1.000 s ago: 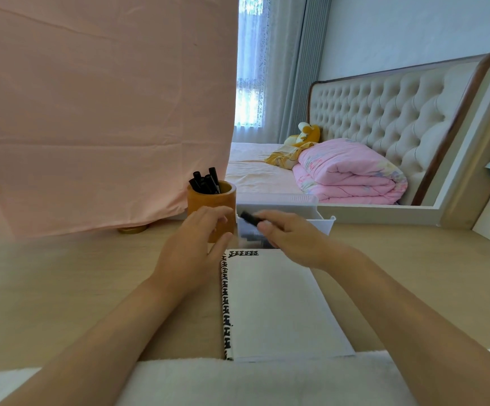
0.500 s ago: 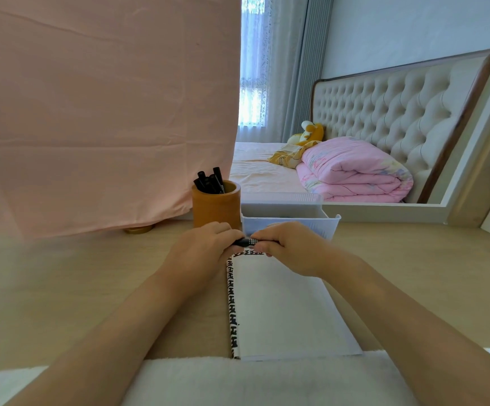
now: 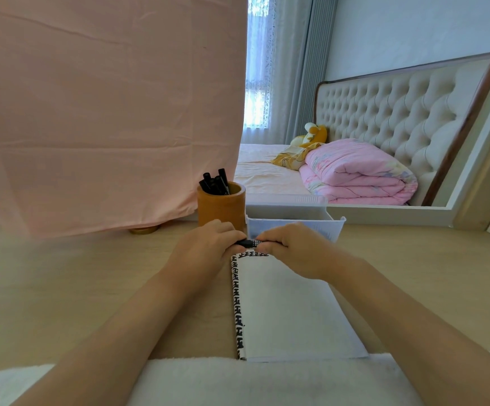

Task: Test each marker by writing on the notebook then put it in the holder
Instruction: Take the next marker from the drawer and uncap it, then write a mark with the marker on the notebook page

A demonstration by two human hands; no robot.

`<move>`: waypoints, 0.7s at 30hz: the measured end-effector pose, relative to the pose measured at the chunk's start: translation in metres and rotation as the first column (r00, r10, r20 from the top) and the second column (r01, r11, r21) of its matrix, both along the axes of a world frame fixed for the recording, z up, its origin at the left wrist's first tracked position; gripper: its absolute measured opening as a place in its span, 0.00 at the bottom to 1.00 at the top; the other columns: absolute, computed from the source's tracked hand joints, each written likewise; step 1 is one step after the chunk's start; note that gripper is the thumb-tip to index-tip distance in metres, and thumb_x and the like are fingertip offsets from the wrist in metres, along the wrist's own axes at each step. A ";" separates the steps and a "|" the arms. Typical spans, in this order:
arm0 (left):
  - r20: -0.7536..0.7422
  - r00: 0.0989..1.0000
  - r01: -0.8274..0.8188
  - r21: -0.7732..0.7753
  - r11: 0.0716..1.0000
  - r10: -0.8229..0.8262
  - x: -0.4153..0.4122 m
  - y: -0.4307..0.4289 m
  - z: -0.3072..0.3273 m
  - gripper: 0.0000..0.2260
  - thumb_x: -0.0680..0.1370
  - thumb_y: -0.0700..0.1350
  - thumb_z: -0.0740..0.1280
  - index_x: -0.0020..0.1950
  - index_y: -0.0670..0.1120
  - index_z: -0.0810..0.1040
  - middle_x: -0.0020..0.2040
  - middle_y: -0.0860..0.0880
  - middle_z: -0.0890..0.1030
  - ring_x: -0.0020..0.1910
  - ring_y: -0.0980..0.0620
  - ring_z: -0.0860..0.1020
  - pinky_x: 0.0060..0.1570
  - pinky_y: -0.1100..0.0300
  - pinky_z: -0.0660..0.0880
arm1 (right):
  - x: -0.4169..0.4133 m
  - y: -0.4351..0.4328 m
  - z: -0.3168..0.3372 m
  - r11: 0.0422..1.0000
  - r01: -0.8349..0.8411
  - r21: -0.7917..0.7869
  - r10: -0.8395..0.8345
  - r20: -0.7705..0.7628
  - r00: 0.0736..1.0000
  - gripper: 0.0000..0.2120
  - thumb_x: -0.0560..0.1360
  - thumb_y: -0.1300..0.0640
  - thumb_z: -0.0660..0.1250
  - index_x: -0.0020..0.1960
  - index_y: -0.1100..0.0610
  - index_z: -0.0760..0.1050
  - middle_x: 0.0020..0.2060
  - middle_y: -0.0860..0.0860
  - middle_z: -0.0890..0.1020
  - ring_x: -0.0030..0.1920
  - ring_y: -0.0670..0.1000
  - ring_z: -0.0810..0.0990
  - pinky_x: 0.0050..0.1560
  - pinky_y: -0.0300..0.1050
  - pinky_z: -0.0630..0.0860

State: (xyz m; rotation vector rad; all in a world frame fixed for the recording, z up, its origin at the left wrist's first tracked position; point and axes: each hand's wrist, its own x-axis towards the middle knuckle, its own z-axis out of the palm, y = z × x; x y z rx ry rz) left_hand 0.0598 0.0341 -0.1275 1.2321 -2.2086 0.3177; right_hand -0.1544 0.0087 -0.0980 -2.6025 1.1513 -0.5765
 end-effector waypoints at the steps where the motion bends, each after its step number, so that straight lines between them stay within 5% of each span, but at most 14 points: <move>1: -0.014 1.000 -0.003 0.011 1.000 0.003 -0.001 0.001 0.000 0.11 0.81 0.52 0.63 0.59 0.53 0.80 0.48 0.56 0.79 0.45 0.57 0.72 0.37 0.58 0.72 | 0.000 -0.001 0.000 0.999 -0.005 -0.039 0.005 -0.006 1.000 0.10 0.82 0.51 0.62 0.53 0.48 0.83 0.33 0.37 0.76 0.37 0.44 0.76 0.40 0.38 0.71; 8: -0.076 0.997 -0.016 0.127 0.992 0.026 -0.002 -0.001 0.001 0.11 0.82 0.53 0.59 0.59 0.55 0.79 0.47 0.58 0.76 0.46 0.60 0.72 0.44 0.58 0.73 | 0.001 -0.001 -0.002 0.954 -0.009 -0.299 0.012 0.009 1.000 0.08 0.79 0.51 0.67 0.55 0.49 0.84 0.38 0.43 0.80 0.38 0.46 0.78 0.40 0.42 0.77; 15: -0.067 0.996 -0.054 0.061 0.997 0.059 0.014 -0.004 0.003 0.10 0.81 0.50 0.63 0.61 0.52 0.80 0.51 0.55 0.79 0.48 0.57 0.74 0.44 0.58 0.73 | -0.009 0.005 0.008 0.997 0.055 -0.057 -0.054 0.020 0.998 0.20 0.82 0.48 0.62 0.31 0.41 0.71 0.28 0.42 0.76 0.31 0.43 0.75 0.40 0.41 0.75; 19: -0.116 0.981 -0.140 0.152 0.978 0.158 0.017 -0.002 -0.003 0.13 0.81 0.53 0.62 0.66 0.57 0.72 0.55 0.57 0.79 0.51 0.55 0.77 0.46 0.58 0.75 | -0.014 0.002 0.011 0.998 0.062 0.022 -0.064 0.127 0.990 0.15 0.82 0.53 0.62 0.39 0.40 0.78 0.32 0.45 0.79 0.32 0.41 0.75 0.38 0.40 0.71; 21: -0.115 0.971 -0.181 0.216 0.959 0.209 0.017 -0.002 -0.006 0.12 0.81 0.54 0.63 0.64 0.57 0.70 0.54 0.55 0.80 0.48 0.54 0.77 0.45 0.57 0.75 | -0.014 -0.001 0.008 0.994 0.066 0.093 -0.083 0.197 0.977 0.13 0.83 0.57 0.59 0.57 0.44 0.80 0.36 0.46 0.80 0.34 0.39 0.74 0.38 0.35 0.71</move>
